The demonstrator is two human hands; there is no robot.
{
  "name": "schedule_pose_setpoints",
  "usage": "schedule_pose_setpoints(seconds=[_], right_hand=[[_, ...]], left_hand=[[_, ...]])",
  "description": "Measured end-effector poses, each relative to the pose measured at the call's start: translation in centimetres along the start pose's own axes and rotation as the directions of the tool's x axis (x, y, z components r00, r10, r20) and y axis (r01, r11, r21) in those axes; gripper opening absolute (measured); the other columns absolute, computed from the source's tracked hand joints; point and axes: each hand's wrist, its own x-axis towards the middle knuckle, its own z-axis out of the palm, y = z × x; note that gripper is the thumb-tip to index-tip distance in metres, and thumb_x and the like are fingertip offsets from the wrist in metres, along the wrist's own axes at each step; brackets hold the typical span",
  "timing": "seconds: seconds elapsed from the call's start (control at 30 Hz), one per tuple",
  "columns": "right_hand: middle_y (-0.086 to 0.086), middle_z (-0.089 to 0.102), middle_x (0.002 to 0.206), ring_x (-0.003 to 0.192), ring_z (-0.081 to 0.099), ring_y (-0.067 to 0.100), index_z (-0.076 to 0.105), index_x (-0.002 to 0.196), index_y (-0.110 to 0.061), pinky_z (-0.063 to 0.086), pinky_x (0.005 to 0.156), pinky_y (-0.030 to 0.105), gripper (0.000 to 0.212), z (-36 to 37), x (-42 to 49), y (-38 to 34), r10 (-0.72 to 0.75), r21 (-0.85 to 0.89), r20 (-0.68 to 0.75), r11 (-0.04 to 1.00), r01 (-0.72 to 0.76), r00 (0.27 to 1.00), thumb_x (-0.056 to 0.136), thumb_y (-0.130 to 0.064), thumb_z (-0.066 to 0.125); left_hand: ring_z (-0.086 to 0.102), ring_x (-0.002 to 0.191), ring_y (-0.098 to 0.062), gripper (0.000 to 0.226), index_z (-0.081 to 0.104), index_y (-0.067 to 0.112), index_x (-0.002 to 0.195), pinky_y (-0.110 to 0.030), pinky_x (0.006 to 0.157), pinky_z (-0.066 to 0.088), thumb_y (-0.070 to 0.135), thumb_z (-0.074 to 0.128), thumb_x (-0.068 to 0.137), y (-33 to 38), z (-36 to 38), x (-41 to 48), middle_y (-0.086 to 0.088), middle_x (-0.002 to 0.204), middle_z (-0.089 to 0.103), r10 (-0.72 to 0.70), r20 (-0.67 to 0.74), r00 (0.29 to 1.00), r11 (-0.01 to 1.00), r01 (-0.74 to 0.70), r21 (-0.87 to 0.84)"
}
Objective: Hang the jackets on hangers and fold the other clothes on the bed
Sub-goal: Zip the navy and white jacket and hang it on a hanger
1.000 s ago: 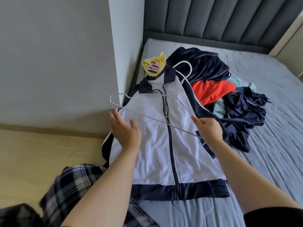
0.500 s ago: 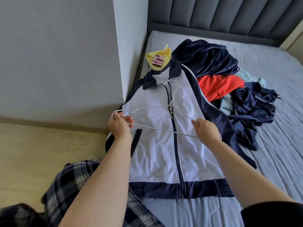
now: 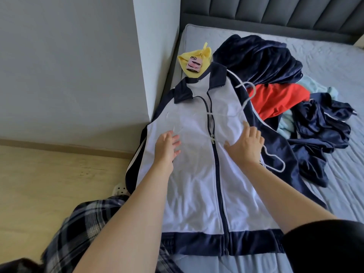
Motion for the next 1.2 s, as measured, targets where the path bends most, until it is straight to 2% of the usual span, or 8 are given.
schedule_pose_setpoints(seconds=[0.13,0.27,0.5,0.63,0.77,0.93,1.03,1.2], right_hand=[[0.016,0.046,0.126,0.116,0.041,0.035,0.032,0.139,-0.008,0.032,0.096,0.048,0.096,2.7,1.9,0.5,0.351,0.051,0.064,0.934,-0.354,0.934,0.064,-0.055,0.069],[0.018,0.048,0.126,0.115,0.042,0.036,0.033,0.139,-0.008,0.032,0.092,0.048,0.101,6.4,1.3,1.1,0.374,0.017,0.058,0.927,-0.376,0.926,0.064,-0.063,0.071],[0.019,0.052,0.118,0.105,0.046,0.037,0.038,0.135,-0.009,0.033,0.087,0.048,0.093,9.3,1.4,1.8,0.374,0.052,-0.056,0.927,-0.371,0.926,0.064,-0.058,0.071],[0.020,0.054,0.110,0.097,0.049,0.038,0.043,0.133,-0.005,0.036,0.083,0.047,0.090,9.9,1.7,1.5,0.371,0.068,-0.116,0.928,-0.366,0.921,0.065,-0.063,0.050],[0.020,0.056,0.107,0.095,0.051,0.038,0.047,0.131,-0.003,0.037,0.080,0.046,0.089,9.7,1.7,1.3,0.376,0.062,-0.138,0.926,-0.371,0.916,0.067,-0.065,0.039],[0.018,0.055,0.108,0.096,0.050,0.037,0.045,0.133,-0.004,0.036,0.082,0.046,0.082,9.8,1.7,1.3,0.365,0.024,-0.098,0.931,-0.365,0.926,0.073,-0.058,0.059],[0.018,0.056,0.106,0.094,0.051,0.037,0.047,0.132,-0.003,0.037,0.080,0.046,0.077,10.1,1.8,1.4,0.355,0.007,-0.124,0.934,-0.356,0.927,0.075,-0.051,0.069],[0.020,0.056,0.102,0.089,0.053,0.038,0.048,0.129,0.000,0.039,0.077,0.046,0.076,10.3,1.8,1.5,0.349,0.026,-0.141,0.937,-0.349,0.927,0.075,-0.048,0.071]], left_hand=[[0.061,0.103,-0.022,0.030,0.060,0.009,0.121,-0.027,0.078,0.046,0.012,0.046,0.094,-1.7,0.8,2.0,-0.009,0.112,0.065,0.119,0.014,0.993,0.907,-0.115,0.405],[0.056,0.109,-0.015,0.031,0.060,0.015,0.121,-0.021,0.083,0.041,0.014,0.043,0.095,-2.1,1.4,4.9,-0.001,0.123,0.062,0.159,0.108,0.981,0.776,-0.192,0.601],[0.056,0.110,-0.020,0.039,0.051,0.019,0.130,-0.030,0.089,0.046,0.008,0.043,0.093,-0.6,5.0,10.8,-0.002,0.123,0.056,0.204,0.175,0.963,0.812,-0.266,0.520],[0.048,0.097,-0.001,0.053,0.049,0.022,0.134,-0.010,0.085,0.038,0.001,0.038,0.087,0.8,6.8,14.3,0.003,0.124,0.044,0.387,0.120,0.914,0.765,-0.391,0.512],[0.034,0.135,-0.011,0.061,0.039,0.018,0.143,-0.011,0.104,0.027,-0.006,0.030,0.088,3.0,9.1,18.1,0.001,0.150,0.034,0.414,0.173,0.894,0.719,-0.437,0.541],[0.037,0.135,-0.030,0.067,0.012,0.027,0.153,-0.032,0.106,0.031,0.004,0.038,0.095,5.4,10.4,22.8,-0.008,0.152,0.033,0.177,0.511,0.841,0.213,-0.540,0.814],[0.045,0.121,-0.039,0.066,0.017,0.028,0.152,-0.040,0.093,0.041,0.007,0.044,0.095,5.7,10.5,23.3,-0.011,0.148,0.032,0.083,0.558,0.825,-0.054,-0.556,0.830],[0.048,0.107,-0.037,0.035,0.059,0.014,0.126,-0.038,0.093,0.042,0.012,0.043,0.095,5.5,9.7,22.9,-0.017,0.130,0.036,0.192,0.452,0.871,0.005,-0.462,0.887]])
